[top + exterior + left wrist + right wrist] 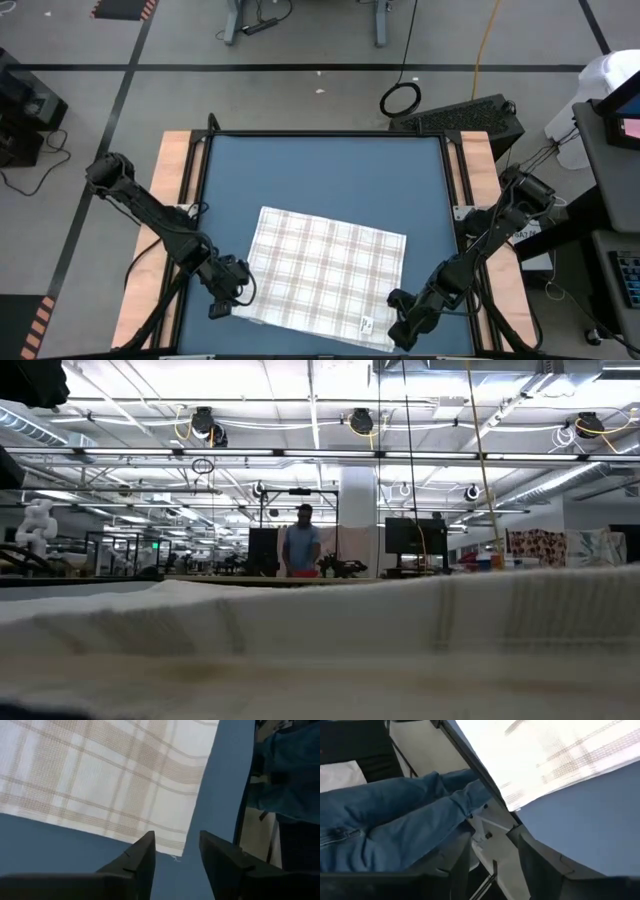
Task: Roll towel
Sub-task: Fold the white towel
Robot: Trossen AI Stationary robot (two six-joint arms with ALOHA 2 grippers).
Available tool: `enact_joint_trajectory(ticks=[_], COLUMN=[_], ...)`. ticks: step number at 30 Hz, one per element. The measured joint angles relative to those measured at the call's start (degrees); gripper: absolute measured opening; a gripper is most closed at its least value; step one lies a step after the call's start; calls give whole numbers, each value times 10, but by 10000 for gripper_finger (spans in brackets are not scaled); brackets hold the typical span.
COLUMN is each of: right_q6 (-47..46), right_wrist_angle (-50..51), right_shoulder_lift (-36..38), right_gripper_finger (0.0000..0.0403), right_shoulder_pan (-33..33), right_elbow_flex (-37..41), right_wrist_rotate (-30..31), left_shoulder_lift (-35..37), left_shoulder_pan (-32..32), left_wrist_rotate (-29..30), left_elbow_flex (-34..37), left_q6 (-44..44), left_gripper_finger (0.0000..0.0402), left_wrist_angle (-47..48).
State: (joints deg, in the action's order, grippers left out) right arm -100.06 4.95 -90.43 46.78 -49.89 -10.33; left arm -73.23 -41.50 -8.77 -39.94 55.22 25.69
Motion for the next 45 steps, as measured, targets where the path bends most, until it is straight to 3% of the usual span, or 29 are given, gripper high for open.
enact_joint_trajectory(ticks=[7,17,23,29,37,45], right_q6=[31,101,78,85,77,63], right_wrist_angle=[-4,-108,-127,-152,-148,-126], right_shoulder_lift=[-9,-86,-138,-169,-151,-123], right_gripper_finger=[121,5,16,2,2,1], right_shoulder_pan=[0,10,14,13,14,20], right_elbow_flex=[0,0,0,-1,0,0], right_wrist_rotate=[56,74,69,60,24,25], left_shoulder_lift=[0,-7,-17,-36,-98,-140], left_shoulder_pan=[0,0,12,13,1,-8], left_wrist_rotate=[24,31,30,33,19,15], left_elbow_flex=[0,1,1,1,29,47], left_q6=[-6,-65,-82,-82,-87,-91], left_gripper_finger=[160,160,160,160,160,160], left_wrist_angle=[-14,-39,-45,-76,-195,-211])
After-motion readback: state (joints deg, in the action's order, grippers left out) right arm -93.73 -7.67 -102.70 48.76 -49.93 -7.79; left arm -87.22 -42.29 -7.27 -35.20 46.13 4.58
